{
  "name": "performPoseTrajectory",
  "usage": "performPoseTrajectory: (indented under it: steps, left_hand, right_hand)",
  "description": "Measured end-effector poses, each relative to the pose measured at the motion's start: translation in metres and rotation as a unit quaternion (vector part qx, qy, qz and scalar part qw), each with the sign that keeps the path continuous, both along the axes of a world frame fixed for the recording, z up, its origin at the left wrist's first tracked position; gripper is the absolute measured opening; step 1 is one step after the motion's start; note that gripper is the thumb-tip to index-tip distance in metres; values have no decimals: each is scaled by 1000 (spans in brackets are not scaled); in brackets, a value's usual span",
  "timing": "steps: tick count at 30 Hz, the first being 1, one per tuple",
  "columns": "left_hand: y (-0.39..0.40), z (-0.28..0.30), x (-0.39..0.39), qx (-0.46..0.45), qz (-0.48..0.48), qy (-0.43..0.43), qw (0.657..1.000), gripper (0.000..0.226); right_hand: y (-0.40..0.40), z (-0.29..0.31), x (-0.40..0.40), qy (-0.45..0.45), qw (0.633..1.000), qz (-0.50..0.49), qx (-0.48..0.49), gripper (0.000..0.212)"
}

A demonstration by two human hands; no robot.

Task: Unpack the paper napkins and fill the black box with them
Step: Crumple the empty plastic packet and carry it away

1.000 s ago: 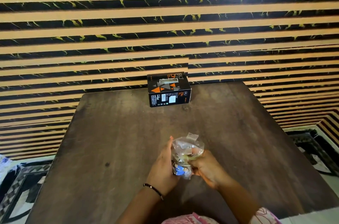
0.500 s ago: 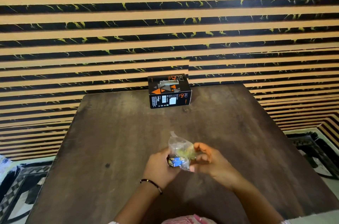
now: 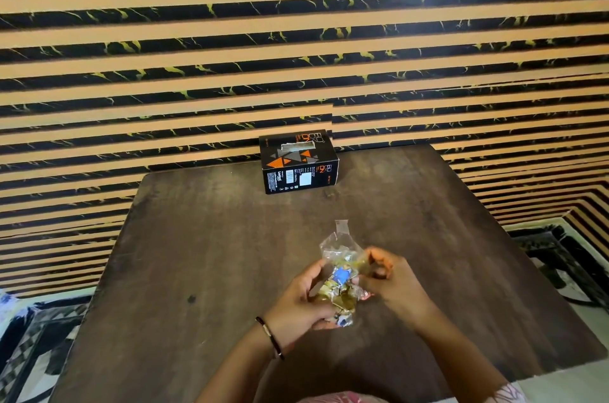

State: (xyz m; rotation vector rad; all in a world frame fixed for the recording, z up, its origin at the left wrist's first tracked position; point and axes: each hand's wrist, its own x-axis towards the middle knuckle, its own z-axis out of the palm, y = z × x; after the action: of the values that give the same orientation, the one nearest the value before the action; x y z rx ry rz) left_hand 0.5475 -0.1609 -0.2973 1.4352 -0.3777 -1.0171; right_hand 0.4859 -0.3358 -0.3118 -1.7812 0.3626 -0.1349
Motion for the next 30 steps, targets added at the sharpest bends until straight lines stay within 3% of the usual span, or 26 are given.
performPoseTrajectory:
  steps: [2, 6, 11, 13, 18, 21, 25, 30]
  left_hand:
    - [-2, -1, 1, 19, 26, -34, 999, 66]
    - [-17, 2, -4, 13, 117, -53, 992, 41]
    - [-36, 13, -8, -29, 212, -21, 977, 29]
    - [-48, 16, -15, -19, 207, -61, 976, 22]
    - [-89, 9, -36, -5, 191, -185, 964, 19]
    - [-109, 7, -55, -7, 164, -190, 968, 37]
    - [-133, 14, -90, -72, 104, -136, 983, 37]
    - [-163, 17, -132, -119, 40, -57, 990, 68]
  right_hand:
    - [2, 1, 0, -6, 1000, 3, 23, 30]
    - [1, 6, -7, -25, 997, 9, 70, 16]
    - [-11, 25, -23, -21, 992, 78, 98, 48]
    - [-15, 27, -33, -31, 994, 51, 89, 56]
    - [-26, 23, -62, -88, 993, -70, 32, 48]
    - [-43, 20, -86, -114, 984, -124, 57, 51]
    - [-69, 31, -120, -155, 971, -171, 70, 38]
    - [-103, 33, -170, -173, 950, -215, 149, 38]
